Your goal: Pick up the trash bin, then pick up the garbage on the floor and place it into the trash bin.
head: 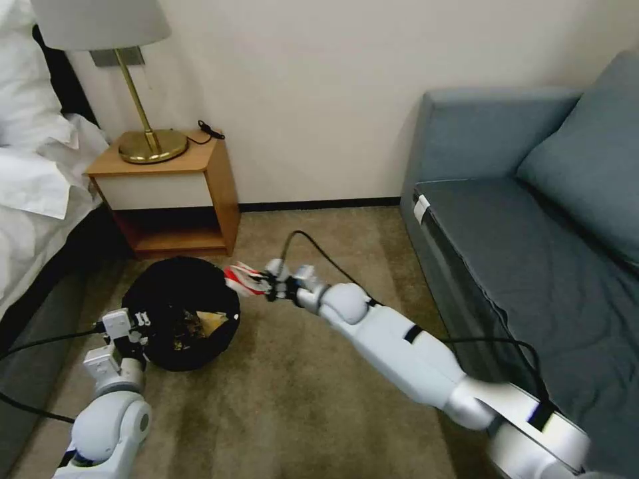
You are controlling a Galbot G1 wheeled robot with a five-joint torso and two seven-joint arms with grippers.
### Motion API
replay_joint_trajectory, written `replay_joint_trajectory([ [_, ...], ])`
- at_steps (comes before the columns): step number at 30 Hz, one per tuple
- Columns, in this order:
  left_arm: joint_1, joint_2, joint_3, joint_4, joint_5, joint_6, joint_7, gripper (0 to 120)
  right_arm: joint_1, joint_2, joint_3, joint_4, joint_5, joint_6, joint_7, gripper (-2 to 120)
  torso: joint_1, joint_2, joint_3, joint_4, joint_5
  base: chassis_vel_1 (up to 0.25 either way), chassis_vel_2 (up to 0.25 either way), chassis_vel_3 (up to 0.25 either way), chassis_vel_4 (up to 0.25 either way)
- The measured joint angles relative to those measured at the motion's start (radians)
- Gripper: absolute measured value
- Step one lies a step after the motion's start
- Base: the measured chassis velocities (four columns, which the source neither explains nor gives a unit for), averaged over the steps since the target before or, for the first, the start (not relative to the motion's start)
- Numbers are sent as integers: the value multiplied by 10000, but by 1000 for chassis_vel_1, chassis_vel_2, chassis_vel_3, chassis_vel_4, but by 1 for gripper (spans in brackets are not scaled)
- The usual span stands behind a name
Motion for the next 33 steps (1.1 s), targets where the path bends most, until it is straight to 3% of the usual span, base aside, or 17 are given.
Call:
replay_joint_trajectory([
  [11,-237,-74,26,105,-6,22,105,7,454,1247,-858,-991,443,376,752,0,0,0,0,-1,0,0,0,0,0],
  [22,-155,-53,-48,111,-39,-54,221,7,90,1474,-1274,-1433,-413,542,1451,3,0,0,0,-2,1,0,0,0,0],
  [33,-166,-56,-43,159,-50,-113,282,7,-39,1453,-1368,-960,-618,444,1916,45,0,0,-1,-2,1,0,0,0,0],
])
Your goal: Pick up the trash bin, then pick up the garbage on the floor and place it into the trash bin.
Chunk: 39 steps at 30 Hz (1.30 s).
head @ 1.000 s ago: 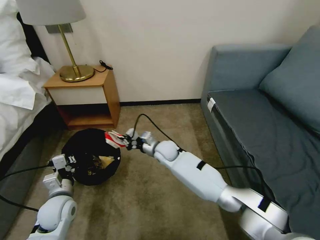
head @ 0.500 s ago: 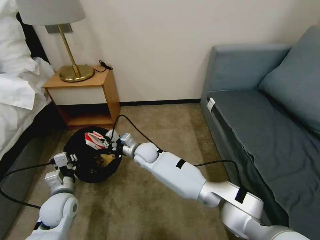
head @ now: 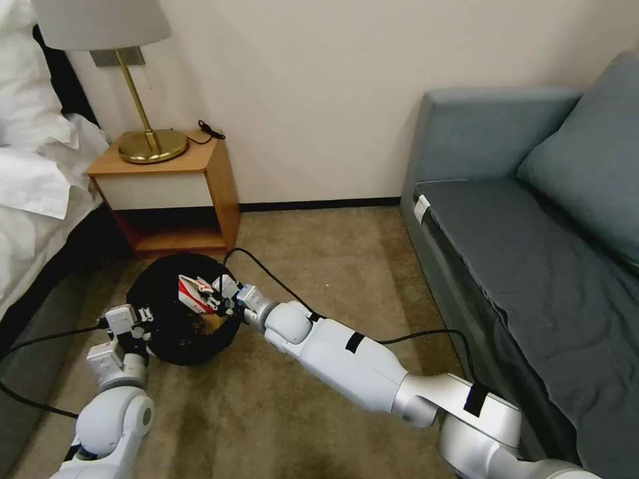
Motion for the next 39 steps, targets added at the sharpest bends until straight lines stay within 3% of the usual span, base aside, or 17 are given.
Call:
replay_joint_trajectory([
  [2,0,0,1,0,0,0,0,7,-2,-6,-31,83,0,-34,5,49,0,0,0,2,0,0,0,0,0],
  [4,1,8,1,0,2,-6,0,7,-3,-73,-95,298,-1,-140,28,61,0,0,0,2,1,0,0,0,0],
  [6,3,12,0,0,3,-6,1,7,-4,-94,-106,350,-5,-170,35,62,0,0,0,2,1,0,0,0,0],
  [10,28,28,0,-1,2,-8,2,7,19,-205,-94,710,-38,-292,70,83,0,0,0,1,1,0,0,0,0],
  [15,62,34,-6,-7,2,-28,10,7,-8,-288,68,953,52,-427,149,98,0,0,0,1,2,0,0,0,0],
  [28,199,-11,-60,-134,-64,-110,30,7,-298,-215,1104,993,313,-612,912,100,0,0,0,2,1,0,0,0,0],
  [34,188,-139,-226,-632,-1748,116,-403,7,-747,-759,2844,1385,410,-672,1109,100,0,0,0,-1,3,0,0,0,0],
  [39,191,-359,-452,-748,-2617,178,-775,7,-982,-1193,3427,1672,397,-653,1266,100,0,0,0,-2,3,0,0,0,0],
])
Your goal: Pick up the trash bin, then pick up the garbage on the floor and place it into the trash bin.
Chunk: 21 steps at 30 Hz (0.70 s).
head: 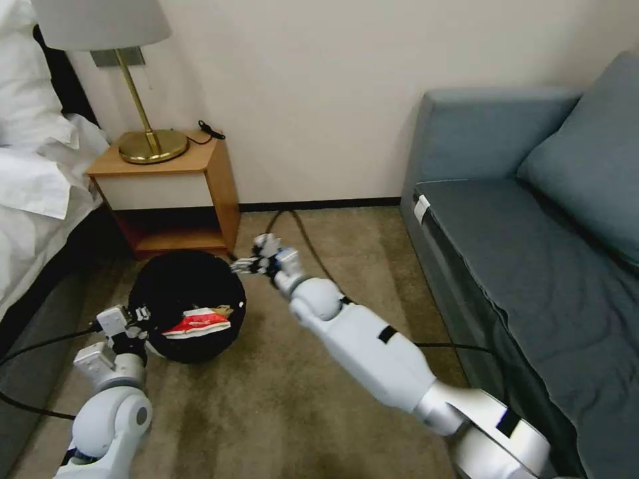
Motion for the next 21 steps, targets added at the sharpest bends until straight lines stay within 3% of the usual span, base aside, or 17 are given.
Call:
replay_joint_trajectory([
  [2,-2,-294,-138,-40,-811,30,-234,7,-185,-183,529,169,-15,24,8,100,0,0,0,2,0,0,0,0,0],
  [5,-30,-477,-188,-32,-1265,35,-366,7,-256,-222,785,260,-13,40,9,100,0,0,0,2,0,0,0,0,0],
  [10,-229,-908,-239,584,-2371,-274,-414,7,-387,-342,975,628,-4,76,-143,100,0,0,0,2,-1,0,0,0,0],
  [15,-490,-1098,-243,1319,-2589,-562,-265,7,-390,-317,902,698,-23,119,-218,100,0,0,0,4,-1,0,0,0,0],
  [21,-609,-1005,-253,1806,-2461,-826,-2,7,-356,-301,875,692,-32,301,-319,100,0,0,0,4,-1,0,0,0,0],
])
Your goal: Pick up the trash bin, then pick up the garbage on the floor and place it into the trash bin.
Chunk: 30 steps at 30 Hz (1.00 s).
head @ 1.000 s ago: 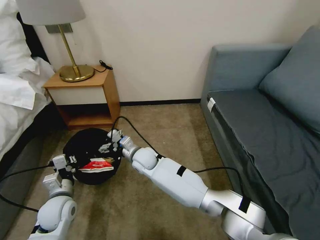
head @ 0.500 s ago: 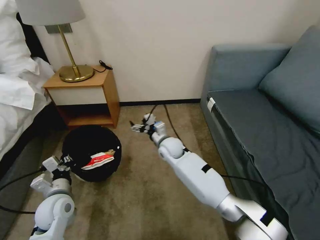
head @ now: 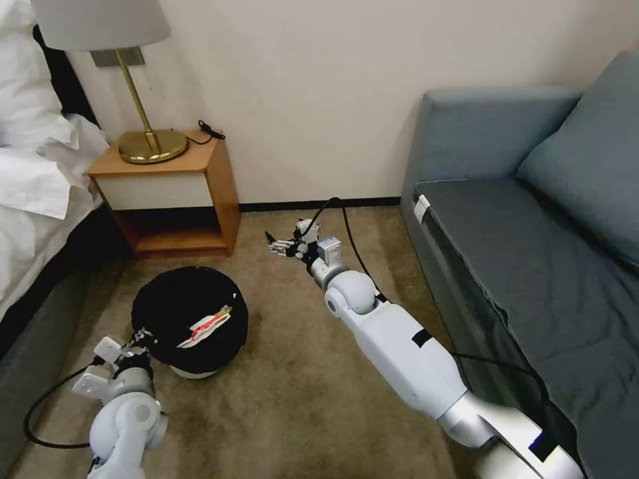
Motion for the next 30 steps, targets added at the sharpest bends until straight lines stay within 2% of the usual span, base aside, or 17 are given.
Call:
replay_joint_trajectory([
  [3,3,58,5,-47,66,1,17,9,-13,-21,3,0,39,43,-180,100,0,0,0,0,-2,0,0,0,0],
  [5,8,101,8,-139,230,1,18,19,-44,-52,4,39,87,42,-314,100,0,0,0,-2,1,0,0,0,0],
  [6,8,101,8,-139,230,1,18,19,-44,-52,4,39,87,42,-314,100,0,0,0,-2,1,0,0,0,0],
  [9,165,142,28,-320,751,-22,17,34,-93,-50,5,109,179,8,-322,100,0,0,0,-1,-1,0,0,0,0],
  [10,165,142,28,-320,751,-22,17,34,-93,-50,5,109,179,8,-322,100,0,0,0,-1,-1,0,0,0,0],
  [13,445,270,43,-667,1673,-296,37,49,-139,-48,75,217,476,6,-166,100,0,0,0,0,-2,0,0,0,0],
  [14,445,270,43,-667,1673,-296,37,49,-139,-48,75,217,476,6,-166,100,0,0,0,0,-2,0,0,0,0],
  [16,560,342,48,-910,2222,-435,56,55,-188,-53,183,271,589,21,-122,100,0,0,0,-1,-1,0,0,0,0],
  [18,681,408,51,-1328,2905,-572,71,68,-369,-114,341,443,813,30,-12,100,0,0,-1,-2,-1,0,0,0,0],
  [20,732,447,41,-1477,3126,-623,74,71,-459,-159,400,527,889,28,34,100,0,0,-1,-2,0,0,0,0,0],
  [22,875,502,31,-1700,3462,-904,109,79,-655,-253,523,712,938,29,81,100,0,0,-1,-2,-2,0,0,0,0],
  [25,965,523,30,-1827,3601,-1076,147,82,-754,-301,577,805,943,29,96,100,0,0,0,-2,-2,0,0,0,0],
  [27,1315,604,55,-2440,4036,-1525,309,97,-1248,-516,826,1219,983,33,222,100,0,0,-1,0,0,0,0,0,0],
  [29,1419,646,106,-2701,4284,-1672,398,99,-1537,-636,947,1485,1004,33,335,100,0,0,-1,2,1,0,0,0,0],
  [30,1479,715,169,-2883,4742,-1897,548,100,-1989,-797,1108,1787,975,36,483,100,0,0,-2,0,0,0,0,0,0],
])
